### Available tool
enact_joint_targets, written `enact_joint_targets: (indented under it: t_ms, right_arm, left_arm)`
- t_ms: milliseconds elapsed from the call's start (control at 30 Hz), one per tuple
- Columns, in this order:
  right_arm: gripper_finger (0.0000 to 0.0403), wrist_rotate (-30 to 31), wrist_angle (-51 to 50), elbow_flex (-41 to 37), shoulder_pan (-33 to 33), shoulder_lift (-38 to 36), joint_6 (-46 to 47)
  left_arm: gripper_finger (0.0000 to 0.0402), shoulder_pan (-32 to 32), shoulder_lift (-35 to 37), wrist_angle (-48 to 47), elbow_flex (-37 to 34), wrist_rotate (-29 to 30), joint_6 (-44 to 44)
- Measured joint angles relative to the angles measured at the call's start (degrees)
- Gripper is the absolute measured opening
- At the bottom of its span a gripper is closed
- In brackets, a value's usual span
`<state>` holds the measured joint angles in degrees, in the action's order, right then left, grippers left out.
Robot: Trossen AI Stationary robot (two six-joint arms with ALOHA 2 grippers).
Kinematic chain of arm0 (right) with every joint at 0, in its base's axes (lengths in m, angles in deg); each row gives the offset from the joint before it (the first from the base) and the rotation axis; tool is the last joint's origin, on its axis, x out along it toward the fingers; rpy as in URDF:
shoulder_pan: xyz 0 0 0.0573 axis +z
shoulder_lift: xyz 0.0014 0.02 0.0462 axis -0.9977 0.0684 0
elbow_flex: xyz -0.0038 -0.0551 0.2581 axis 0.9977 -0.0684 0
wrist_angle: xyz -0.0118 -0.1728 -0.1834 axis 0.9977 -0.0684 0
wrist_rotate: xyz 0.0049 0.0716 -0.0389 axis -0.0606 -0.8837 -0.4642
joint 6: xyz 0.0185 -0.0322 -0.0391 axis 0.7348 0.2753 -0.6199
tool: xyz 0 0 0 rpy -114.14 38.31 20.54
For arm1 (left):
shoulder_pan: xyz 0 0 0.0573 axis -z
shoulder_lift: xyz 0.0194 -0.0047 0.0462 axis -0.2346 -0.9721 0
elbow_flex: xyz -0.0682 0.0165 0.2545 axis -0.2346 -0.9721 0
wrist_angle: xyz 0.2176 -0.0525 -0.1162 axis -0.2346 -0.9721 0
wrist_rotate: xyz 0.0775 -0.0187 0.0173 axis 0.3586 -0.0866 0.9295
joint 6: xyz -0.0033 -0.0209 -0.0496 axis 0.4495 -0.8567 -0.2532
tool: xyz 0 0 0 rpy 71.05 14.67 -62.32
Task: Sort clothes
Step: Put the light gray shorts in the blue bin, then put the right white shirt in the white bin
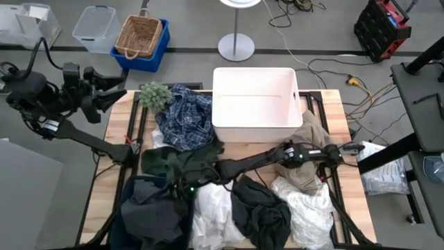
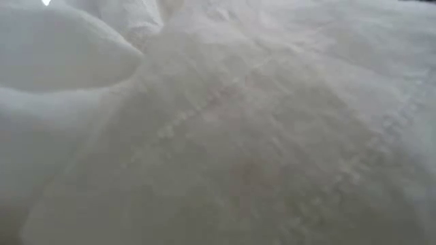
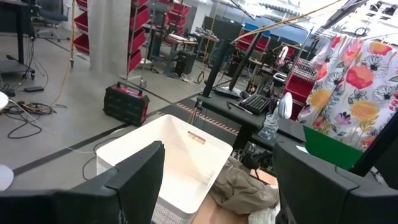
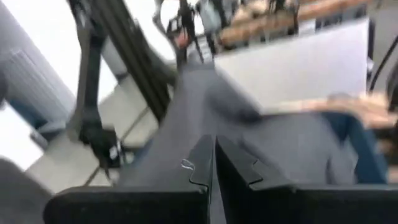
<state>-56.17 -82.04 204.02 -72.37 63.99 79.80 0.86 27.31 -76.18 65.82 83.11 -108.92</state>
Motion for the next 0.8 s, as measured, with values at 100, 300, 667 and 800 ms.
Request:
enact_joint_targets:
  t_ms: [100,300,667,800]
  right_arm:
    - [0.0009,-0.5,-4.5,0.0,0.2,1.6,0.3]
    - [0.0009,-1.4,-13.4,0.0,-0.2,0.9,3.4]
    - [0.0012,2.0,-25.5,0.2,-0.2,-8.1,-4.2]
    - [0.0012,3.4,-32.9,0.2,-0.3,-11.1,-6.6]
  left_arm:
    - [0.0277,0.0,-0.3,0.0,0.0,0.0,0.0]
    - [0.0277,0.0,-1.0,-1.7,0.0,-2.6,-1.8]
    - [0.0269,0.0,-3.8,-9.4,-1.0,-15.5,-9.0]
    - [0.0245,0.0,-5.1,-10.2,-3.8,-18.4,-9.0]
